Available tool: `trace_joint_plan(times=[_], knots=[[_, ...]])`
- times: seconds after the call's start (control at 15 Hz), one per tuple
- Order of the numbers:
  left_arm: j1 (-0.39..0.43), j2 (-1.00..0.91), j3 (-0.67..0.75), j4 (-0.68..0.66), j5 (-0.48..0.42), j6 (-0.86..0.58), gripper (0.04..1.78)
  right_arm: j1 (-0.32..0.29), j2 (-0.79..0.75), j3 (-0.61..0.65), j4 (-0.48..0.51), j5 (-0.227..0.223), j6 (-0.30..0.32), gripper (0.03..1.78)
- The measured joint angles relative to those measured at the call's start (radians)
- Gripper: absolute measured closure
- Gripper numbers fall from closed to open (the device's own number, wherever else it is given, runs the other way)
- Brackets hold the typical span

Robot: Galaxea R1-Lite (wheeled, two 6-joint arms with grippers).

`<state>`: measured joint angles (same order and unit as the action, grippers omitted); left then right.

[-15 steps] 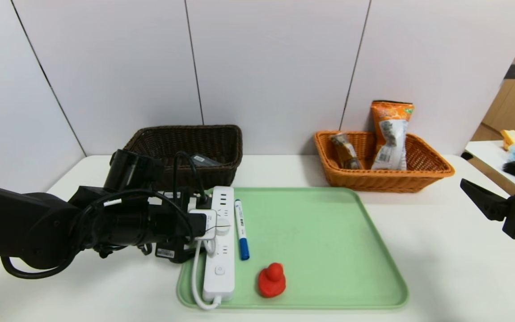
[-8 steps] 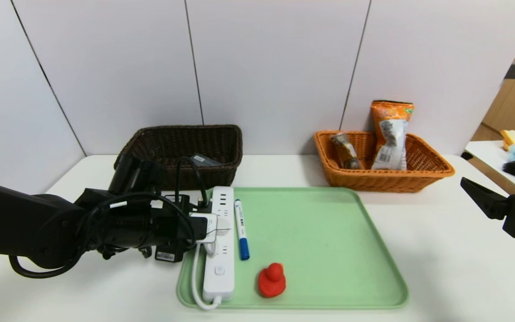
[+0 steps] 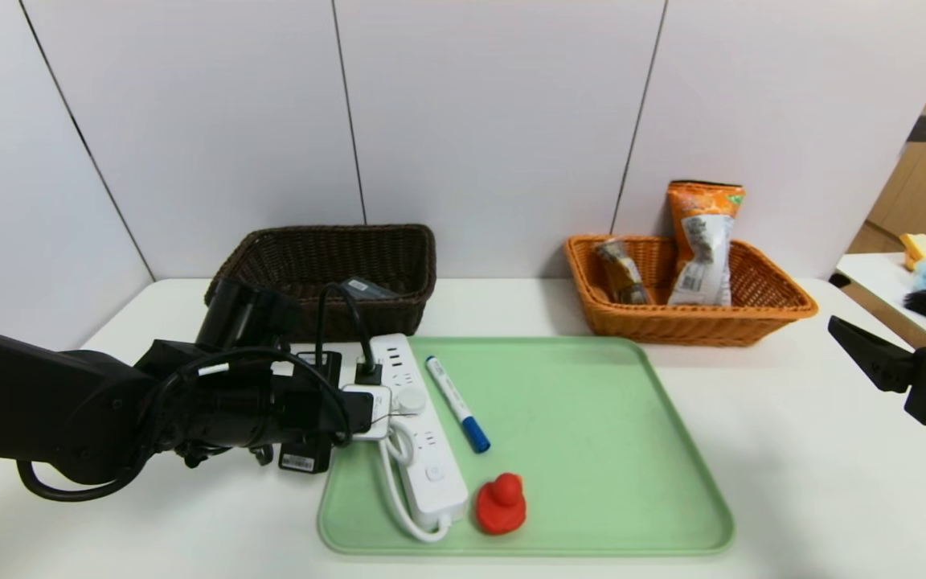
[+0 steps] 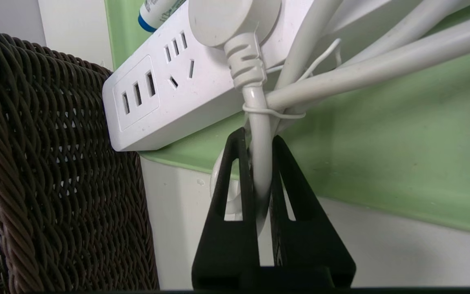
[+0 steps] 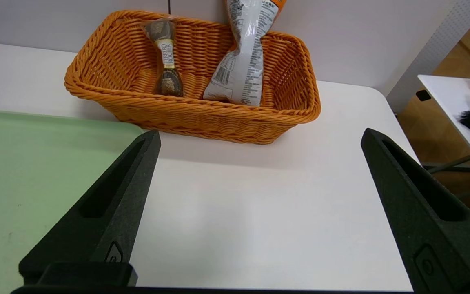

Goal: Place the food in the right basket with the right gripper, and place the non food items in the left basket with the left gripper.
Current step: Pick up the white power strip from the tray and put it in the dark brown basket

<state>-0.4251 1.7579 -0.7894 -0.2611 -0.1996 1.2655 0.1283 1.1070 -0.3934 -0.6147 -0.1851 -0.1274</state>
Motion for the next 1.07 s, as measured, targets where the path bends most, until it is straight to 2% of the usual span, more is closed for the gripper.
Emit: trace_joint_plan(times=[0.27,0.47,1.07], knots=[[0.000,-0.002,-0.001,-0.028,-0.011,-0.002,1.69,0.000,0.003,-0.002,0.002,0.011,0.000,0.12],[-0.004,-0.027,-0.004,-0.014,-0.084,-0.006,1.69,0.000,0.009,0.000,0.002,0.012,0.000,0.12],[-0.040,-0.238,-0.080,0.169,-0.084,-0.047,1.69,0.003,0.046,0.001,-0.002,0.017,-0.002,0.12]])
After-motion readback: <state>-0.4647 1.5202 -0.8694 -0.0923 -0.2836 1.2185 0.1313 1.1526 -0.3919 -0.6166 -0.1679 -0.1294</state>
